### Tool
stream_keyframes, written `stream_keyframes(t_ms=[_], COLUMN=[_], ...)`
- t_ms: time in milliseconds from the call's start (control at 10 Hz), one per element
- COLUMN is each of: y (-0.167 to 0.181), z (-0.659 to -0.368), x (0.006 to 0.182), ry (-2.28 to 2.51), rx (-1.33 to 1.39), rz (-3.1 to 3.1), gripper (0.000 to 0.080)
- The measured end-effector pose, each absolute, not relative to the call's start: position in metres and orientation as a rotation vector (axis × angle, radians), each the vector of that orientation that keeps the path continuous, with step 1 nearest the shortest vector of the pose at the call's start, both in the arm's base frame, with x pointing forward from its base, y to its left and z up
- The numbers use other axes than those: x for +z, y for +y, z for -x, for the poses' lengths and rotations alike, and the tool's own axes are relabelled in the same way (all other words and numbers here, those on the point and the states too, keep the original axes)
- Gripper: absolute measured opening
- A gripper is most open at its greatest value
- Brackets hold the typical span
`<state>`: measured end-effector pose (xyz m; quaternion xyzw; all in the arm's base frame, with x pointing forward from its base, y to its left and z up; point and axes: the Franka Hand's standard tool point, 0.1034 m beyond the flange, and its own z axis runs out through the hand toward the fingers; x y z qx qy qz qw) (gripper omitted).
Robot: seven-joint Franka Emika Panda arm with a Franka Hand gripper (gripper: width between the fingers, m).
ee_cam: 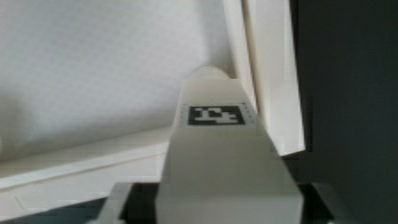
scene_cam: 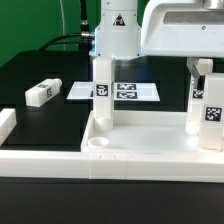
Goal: Assemble desk
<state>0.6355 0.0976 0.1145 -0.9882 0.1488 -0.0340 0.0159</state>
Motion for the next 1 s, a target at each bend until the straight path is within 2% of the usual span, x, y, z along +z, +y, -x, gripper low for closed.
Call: stream_keyframes(t_ms=[500,1000], y=[0.0951,0.0949], z=[-0.6358,-0.6359], x=[0.1128,0.1125], ry=[1.307,1.66], rx=[-0.12,-0.095], rz=[2.752,2.548], gripper=[0.029,0.0291])
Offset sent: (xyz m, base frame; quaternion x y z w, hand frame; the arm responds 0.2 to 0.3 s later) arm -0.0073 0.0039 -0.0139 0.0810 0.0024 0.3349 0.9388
